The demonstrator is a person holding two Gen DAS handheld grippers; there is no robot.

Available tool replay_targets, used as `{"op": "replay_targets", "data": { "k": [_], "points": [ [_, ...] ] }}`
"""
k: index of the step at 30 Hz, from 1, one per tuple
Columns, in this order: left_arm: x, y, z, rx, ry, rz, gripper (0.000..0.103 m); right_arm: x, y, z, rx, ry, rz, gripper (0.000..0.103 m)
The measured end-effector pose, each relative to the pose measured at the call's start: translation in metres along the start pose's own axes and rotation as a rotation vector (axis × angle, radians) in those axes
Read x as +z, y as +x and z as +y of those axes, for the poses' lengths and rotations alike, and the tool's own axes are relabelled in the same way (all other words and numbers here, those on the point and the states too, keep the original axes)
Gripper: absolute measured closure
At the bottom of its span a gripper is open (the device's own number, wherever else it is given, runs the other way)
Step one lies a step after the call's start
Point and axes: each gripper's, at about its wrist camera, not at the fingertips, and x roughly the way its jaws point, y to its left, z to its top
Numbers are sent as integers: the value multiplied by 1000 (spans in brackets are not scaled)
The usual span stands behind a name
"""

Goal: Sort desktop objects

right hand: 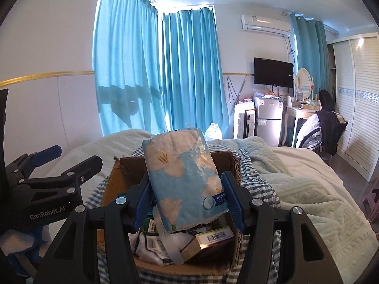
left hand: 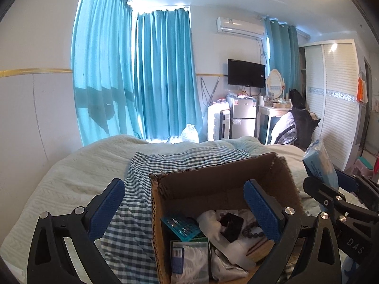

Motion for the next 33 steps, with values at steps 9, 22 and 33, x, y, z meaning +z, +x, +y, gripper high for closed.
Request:
{"op": "replay_targets", "data": {
  "k": [9, 22, 33],
  "points": [
    [-19, 70, 9, 2, -11, 92, 0, -18, 71, -8, -11, 0, 98, 46],
    [-37, 82, 3, 6, 13, 132, 0, -37, 101, -17, -49, -5, 154, 30],
    [-20, 23, 18, 29, -33, 70, 0, -32, 30, -22, -56, 78, 50, 12]
  ]
}}
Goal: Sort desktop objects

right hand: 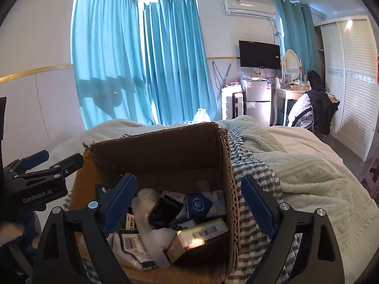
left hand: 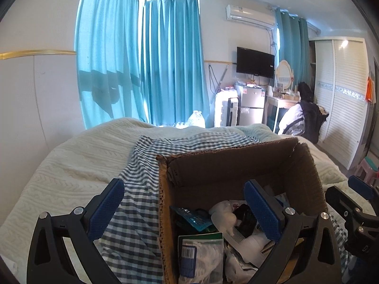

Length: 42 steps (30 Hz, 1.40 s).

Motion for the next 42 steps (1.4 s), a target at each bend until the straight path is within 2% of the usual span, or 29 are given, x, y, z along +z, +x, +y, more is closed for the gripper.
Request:
{"op": "replay_targets", "data": {
  "k": [6, 10, 12, 17, 20, 22, 26, 31, 42],
  "points": [
    [9, -43, 2, 3, 6, -45, 0, 7, -56, 14, -8, -32, -81, 0],
    [4, -73, 1, -16, -2, -76, 0, 4, -92, 21, -17, -61, -120, 0],
    [-5, -82, 0, 0, 8, -83, 0, 0, -105, 22, -12, -55, -123, 0],
    [-29, -94, 0, -2, 12, -25, 0, -18, -131, 21, -13, -55, -105, 0],
    [-44, -103, -1, 16, 5, -8, 0, -30, -142, 23, -41, -78, -102, 0],
    [-53, -106, 0, 6, -10, 8, 0, -41, -146, 24, -69, -95, -108, 0],
    [-70, -109, 0, -21, -27, 26, 0, -56, -145, 21, -39, -80, -92, 0],
    [-81, -101, 1, -38, -49, 47, 0, -67, -131, 15, -41, -74, -55, 0],
    [-93, -90, -4, -17, -24, 76, 0, -79, -116, 18, -22, -69, -13, 0]
  ]
}}
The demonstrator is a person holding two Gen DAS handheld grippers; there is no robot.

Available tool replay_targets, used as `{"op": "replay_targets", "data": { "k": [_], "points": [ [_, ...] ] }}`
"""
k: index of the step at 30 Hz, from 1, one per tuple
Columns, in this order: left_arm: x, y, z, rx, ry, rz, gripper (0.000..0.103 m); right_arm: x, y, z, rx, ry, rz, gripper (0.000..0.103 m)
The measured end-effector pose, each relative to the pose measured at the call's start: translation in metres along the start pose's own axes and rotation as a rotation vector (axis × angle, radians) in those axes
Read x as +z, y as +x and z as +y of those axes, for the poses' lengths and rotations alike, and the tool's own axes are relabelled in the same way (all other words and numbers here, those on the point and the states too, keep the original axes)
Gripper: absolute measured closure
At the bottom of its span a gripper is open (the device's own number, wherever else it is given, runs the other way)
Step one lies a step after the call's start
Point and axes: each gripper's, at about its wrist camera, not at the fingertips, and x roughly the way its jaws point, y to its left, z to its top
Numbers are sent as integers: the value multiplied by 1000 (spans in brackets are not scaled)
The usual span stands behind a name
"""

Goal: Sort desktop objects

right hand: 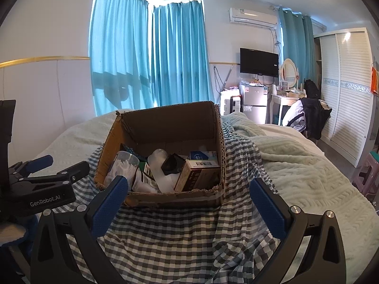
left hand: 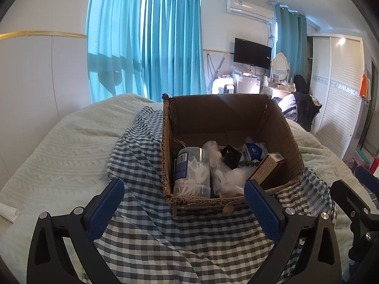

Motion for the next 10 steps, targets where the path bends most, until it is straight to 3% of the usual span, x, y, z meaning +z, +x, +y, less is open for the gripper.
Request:
{"op": "replay_targets", "data": {
  "k": [10],
  "points": [
    [1, -7, -2, -13, -2, -10, 0, 2, -1, 1, -2, 14, 7, 0]
  ]
}}
